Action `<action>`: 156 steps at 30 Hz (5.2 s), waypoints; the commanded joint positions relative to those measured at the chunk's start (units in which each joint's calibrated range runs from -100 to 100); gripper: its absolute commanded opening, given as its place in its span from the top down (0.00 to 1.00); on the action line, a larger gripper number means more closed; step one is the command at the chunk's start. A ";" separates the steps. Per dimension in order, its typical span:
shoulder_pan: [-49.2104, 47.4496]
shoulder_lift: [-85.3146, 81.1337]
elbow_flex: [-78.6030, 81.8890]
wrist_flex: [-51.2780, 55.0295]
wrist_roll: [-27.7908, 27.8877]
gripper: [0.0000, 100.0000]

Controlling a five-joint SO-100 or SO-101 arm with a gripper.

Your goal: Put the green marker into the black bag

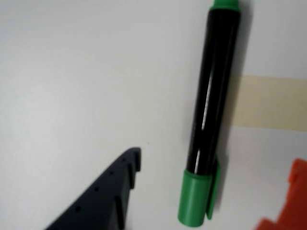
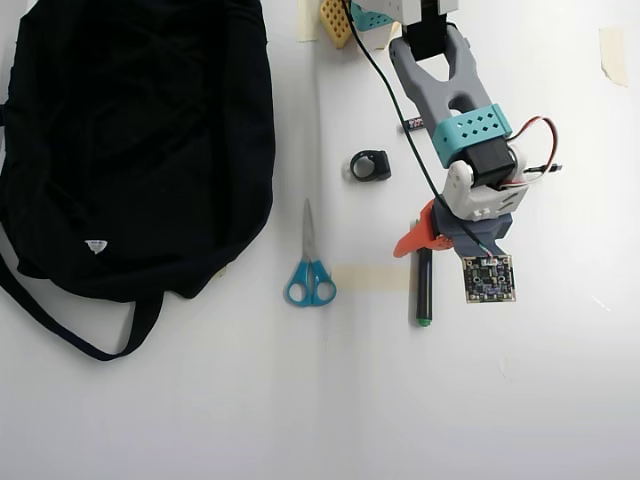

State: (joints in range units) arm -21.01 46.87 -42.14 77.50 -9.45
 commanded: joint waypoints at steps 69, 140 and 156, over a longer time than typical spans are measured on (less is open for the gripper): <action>2.02 6.58 -2.79 -3.00 0.17 0.62; 1.94 7.24 -3.23 -3.17 -0.25 0.98; 1.72 6.00 -5.48 -1.45 -0.25 0.98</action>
State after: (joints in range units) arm -18.74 54.50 -44.18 75.10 -9.45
